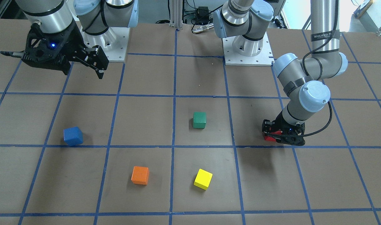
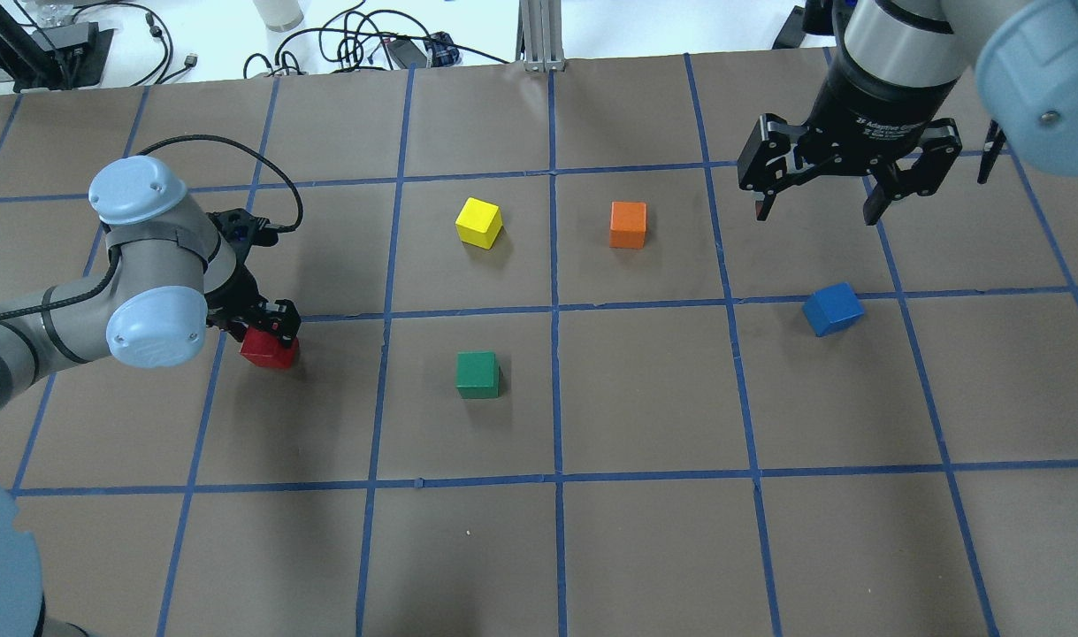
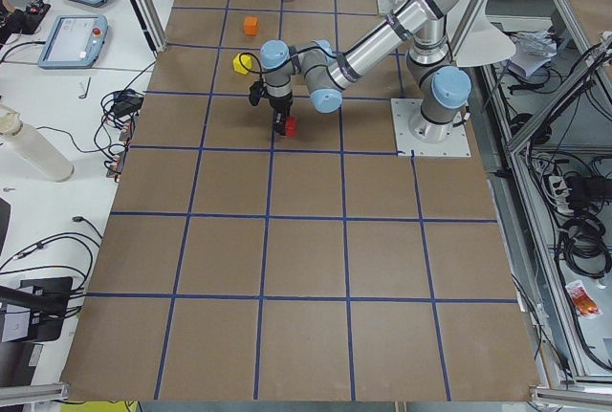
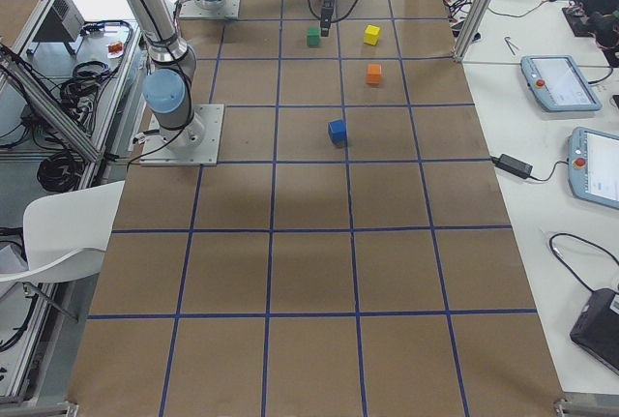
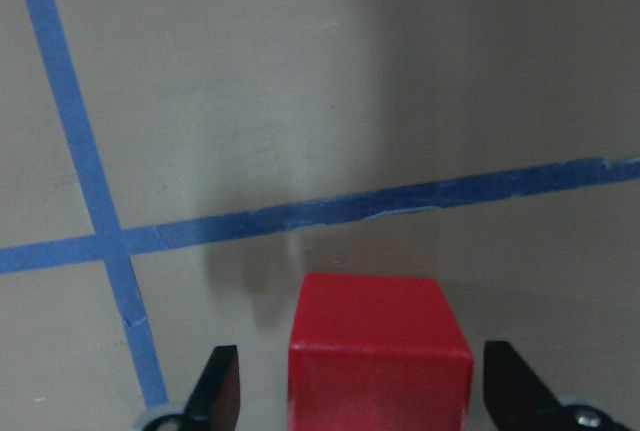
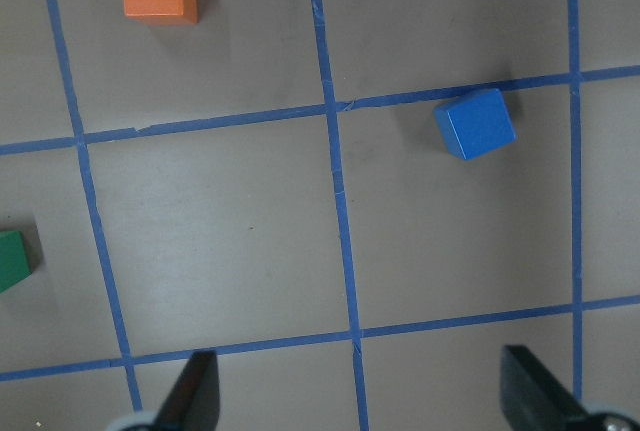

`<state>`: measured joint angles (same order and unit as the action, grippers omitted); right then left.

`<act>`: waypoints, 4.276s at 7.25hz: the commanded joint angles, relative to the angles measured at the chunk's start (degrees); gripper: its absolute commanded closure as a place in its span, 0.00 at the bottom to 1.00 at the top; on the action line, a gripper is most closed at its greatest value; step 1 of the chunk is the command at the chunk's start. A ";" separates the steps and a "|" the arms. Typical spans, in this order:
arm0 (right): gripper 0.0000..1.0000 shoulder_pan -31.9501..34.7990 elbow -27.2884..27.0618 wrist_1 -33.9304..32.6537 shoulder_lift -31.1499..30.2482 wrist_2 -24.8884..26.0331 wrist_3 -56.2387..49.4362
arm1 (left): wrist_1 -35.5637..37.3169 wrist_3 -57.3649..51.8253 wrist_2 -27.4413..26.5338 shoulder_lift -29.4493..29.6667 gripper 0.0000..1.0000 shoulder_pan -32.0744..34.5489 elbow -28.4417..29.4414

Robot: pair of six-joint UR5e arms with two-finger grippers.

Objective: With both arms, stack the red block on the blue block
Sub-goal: 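Close the left gripper on the red cube and lift it, then carry the red cube with the left gripper toward the table center, then lower the red cube and open the left gripper, then raise the left gripper away while the right gripper moves over the red cube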

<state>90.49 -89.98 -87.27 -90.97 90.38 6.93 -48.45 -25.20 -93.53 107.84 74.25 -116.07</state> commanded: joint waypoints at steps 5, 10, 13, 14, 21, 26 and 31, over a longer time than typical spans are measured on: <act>0.00 0.04 -0.02 0.00 0.00 0.24 0.27 | -15.16 22.14 4.03 -0.01 0.95 18.69 19.61; 0.00 0.04 -0.11 0.00 0.00 0.42 0.36 | -7.37 40.66 5.64 8.60 0.96 35.86 22.20; 0.00 -0.05 -0.02 0.00 0.00 0.42 -0.08 | -3.49 42.50 4.94 13.00 0.95 37.81 21.94; 0.00 -0.14 -0.02 0.00 0.00 0.42 -0.34 | -3.49 42.51 4.94 13.88 0.69 37.81 21.76; 0.00 0.12 -0.20 -6.51 2.71 -0.29 -0.16 | -26.65 27.53 0.15 -1.10 0.00 27.55 30.63; 0.00 4.67 0.51 -15.35 13.86 -5.74 2.72 | -41.03 22.18 0.81 -16.77 0.00 17.94 29.76; 0.00 16.63 0.42 -25.13 23.98 -5.03 16.80 | -39.26 25.38 2.48 -17.75 0.00 18.04 27.65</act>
<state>104.78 -89.49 -110.56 -69.09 85.16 22.00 -87.62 0.51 -91.12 90.86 92.35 -88.19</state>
